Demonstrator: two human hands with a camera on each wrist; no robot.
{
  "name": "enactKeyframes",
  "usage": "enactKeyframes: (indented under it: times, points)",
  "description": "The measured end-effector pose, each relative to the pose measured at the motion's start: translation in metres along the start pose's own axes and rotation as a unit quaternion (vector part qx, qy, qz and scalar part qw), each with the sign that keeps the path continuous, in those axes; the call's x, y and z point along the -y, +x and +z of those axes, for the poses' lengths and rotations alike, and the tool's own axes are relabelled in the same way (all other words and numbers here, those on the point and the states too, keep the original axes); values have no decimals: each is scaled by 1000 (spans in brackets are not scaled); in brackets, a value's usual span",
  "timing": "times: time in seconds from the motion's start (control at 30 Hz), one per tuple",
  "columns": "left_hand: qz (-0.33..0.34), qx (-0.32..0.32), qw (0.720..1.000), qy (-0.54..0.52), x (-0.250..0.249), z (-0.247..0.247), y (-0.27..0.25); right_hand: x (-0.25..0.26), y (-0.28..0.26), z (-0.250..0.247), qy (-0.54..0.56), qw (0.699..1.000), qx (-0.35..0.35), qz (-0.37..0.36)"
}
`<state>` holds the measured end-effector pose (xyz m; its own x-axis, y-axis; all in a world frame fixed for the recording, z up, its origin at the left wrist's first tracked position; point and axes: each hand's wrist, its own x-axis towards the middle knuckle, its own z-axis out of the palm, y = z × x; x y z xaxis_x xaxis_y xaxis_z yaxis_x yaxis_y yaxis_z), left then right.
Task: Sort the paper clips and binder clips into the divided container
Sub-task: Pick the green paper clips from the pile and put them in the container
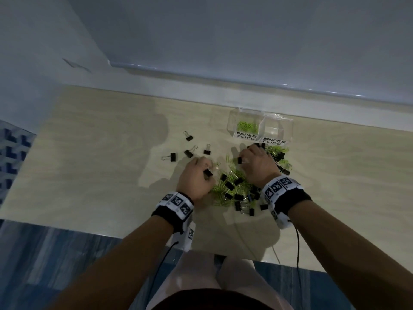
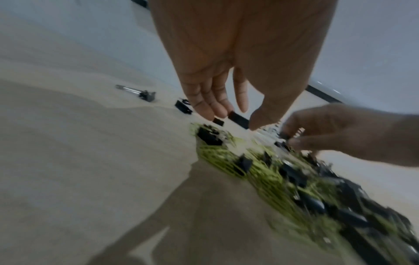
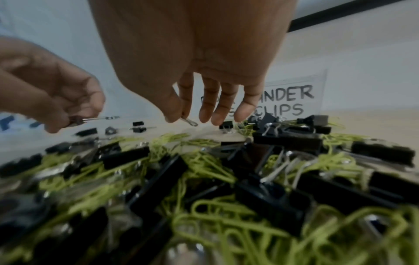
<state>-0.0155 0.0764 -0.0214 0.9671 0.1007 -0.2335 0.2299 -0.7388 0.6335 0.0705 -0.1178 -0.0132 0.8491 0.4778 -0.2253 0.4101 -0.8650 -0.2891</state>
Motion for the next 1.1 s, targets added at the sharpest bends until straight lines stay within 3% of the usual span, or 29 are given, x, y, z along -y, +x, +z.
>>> enactKeyframes:
  times: [0.1, 0.2, 0.33, 0.43, 0.53, 0.67, 0.87, 1.0, 1.1]
  points:
    - [-2, -76, 997, -24, 17, -23, 3, -8, 3, -4, 29, 997, -51, 51]
    - [10, -107, 994, 34, 34, -39, 12, -8, 4, -6, 28, 994, -67, 85]
    - [34, -36, 996, 75, 35, -35, 14, 18, -7, 1, 14, 999, -16, 32]
    - [7, 18, 995, 94, 29, -21, 13, 40, -13, 11, -20, 999, 28, 16]
    - [-17, 6, 995, 99, 25, -11, 15, 52, -13, 21, -39, 997, 56, 40]
    - [-18, 0, 996, 92, 19, -8, 19, 59, -14, 27, -26, 998, 44, 47]
    - [-2, 4, 1000, 2, 23, -9, 17, 54, -13, 26, 138, 989, 10, 50]
    - [-32, -12, 995, -91, 22, -20, 16, 40, -9, 20, 296, 948, -7, 115]
    - [-75, -68, 987, -127, 30, -31, 21, 22, -1, 5, 343, 921, -60, 173]
